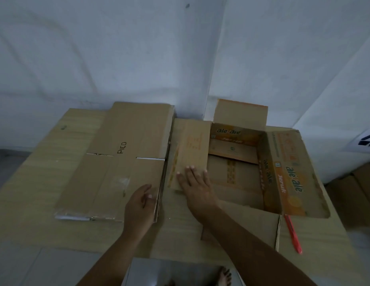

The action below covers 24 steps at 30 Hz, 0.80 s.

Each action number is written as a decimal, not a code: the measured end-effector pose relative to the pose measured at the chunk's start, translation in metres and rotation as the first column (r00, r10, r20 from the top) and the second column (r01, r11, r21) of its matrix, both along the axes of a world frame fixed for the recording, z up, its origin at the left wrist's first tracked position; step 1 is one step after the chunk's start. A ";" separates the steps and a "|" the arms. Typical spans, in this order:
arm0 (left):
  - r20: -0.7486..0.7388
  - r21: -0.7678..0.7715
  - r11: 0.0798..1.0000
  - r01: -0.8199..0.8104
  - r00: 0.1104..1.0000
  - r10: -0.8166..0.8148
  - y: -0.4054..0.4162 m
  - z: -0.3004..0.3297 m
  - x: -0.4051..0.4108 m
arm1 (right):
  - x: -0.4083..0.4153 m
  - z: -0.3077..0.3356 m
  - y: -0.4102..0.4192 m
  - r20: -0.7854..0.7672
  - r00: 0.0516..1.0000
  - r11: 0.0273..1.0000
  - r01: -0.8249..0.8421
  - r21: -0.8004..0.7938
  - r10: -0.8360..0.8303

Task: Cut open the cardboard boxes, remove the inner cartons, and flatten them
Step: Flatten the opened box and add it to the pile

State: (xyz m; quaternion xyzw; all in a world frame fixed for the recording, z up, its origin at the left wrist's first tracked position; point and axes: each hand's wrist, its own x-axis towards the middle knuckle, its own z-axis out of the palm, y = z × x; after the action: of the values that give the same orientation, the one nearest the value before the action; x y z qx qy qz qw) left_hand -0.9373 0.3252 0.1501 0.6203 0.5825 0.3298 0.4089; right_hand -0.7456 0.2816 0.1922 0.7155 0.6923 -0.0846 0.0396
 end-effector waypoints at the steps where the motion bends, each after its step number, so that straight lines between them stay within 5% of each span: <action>1: 0.004 -0.001 1.000 0.004 1.000 -0.004 0.001 0.002 0.001 | 0.001 0.005 -0.002 -0.067 0.998 0.999 0.006 0.040 -0.003; 7: 0.109 0.035 0.999 0.026 0.994 -0.030 0.008 0.018 0.025 | 0.000 0.050 -0.003 -0.411 0.911 0.853 0.189 0.486 0.032; 11: 0.225 0.126 0.991 0.051 0.971 -0.079 0.014 0.045 0.056 | 0.003 0.098 -0.004 -0.648 0.758 0.715 0.410 0.566 0.078; 19: 0.135 0.315 0.926 0.206 0.957 -0.258 0.003 0.070 0.120 | 0.063 0.106 -0.045 -0.749 0.658 0.433 0.699 0.569 -0.079; 24: 0.023 0.365 0.892 0.268 0.955 -0.297 -0.007 0.067 0.153 | 0.108 0.094 -0.079 -0.881 0.410 0.331 0.886 0.324 -0.235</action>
State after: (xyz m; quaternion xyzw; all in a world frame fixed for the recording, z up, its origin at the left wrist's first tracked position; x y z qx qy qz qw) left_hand -0.7847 0.3177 0.2168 0.7489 0.3999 0.3912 0.3552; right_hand -0.6378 0.2027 0.2867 0.7704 0.2735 -0.0515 -0.5737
